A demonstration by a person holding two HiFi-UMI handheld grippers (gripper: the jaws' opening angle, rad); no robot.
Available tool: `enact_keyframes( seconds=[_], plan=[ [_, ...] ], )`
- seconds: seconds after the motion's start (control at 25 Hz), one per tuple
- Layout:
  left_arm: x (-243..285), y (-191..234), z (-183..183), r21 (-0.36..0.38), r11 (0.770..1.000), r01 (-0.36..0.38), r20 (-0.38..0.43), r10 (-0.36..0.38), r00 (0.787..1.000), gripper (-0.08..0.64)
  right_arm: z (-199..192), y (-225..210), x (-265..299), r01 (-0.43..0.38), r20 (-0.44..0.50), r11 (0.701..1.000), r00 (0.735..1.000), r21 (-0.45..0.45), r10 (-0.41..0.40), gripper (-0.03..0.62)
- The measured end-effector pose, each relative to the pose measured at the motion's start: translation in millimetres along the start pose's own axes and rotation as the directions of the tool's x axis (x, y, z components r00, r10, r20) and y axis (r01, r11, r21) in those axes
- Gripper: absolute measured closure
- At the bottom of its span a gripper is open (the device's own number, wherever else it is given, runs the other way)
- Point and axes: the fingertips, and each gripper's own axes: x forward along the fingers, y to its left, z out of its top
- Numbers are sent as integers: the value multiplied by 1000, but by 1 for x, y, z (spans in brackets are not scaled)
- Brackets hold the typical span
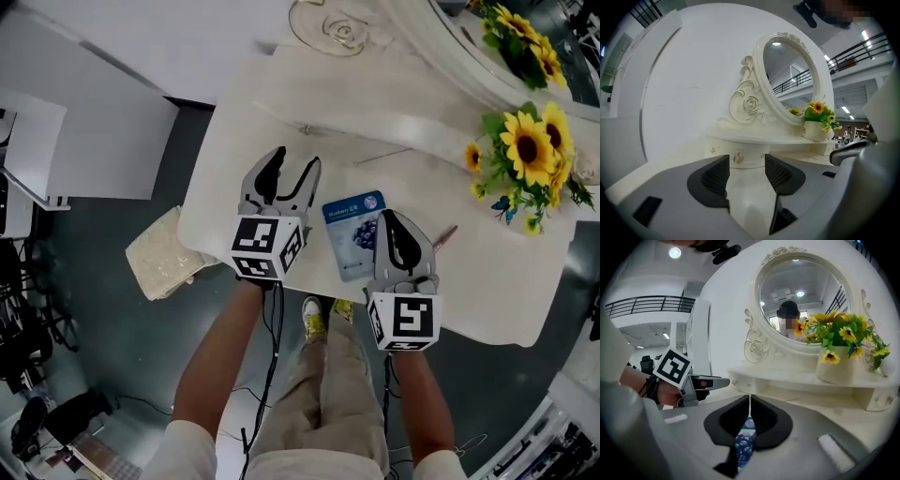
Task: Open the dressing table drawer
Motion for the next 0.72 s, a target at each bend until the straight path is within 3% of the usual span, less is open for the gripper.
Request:
enact_keyframes(
  seconds=[0.32, 0.6, 0.72],
  plan=[
    [40, 11, 3, 11, 998, -61, -6, 61, 998, 390, -19, -10, 21, 8, -25, 1000, 1000, -27, -8, 583],
    [55, 19, 2, 40, 995, -96, -52, 98, 994, 398, -29, -13, 27, 12, -31, 1000, 999, 2, -12, 583],
    [56, 19, 1, 52, 994, -92, -63, 95, 993, 441, -32, -17, 27, 19, -35, 999, 999, 25, -18, 583]
  ],
)
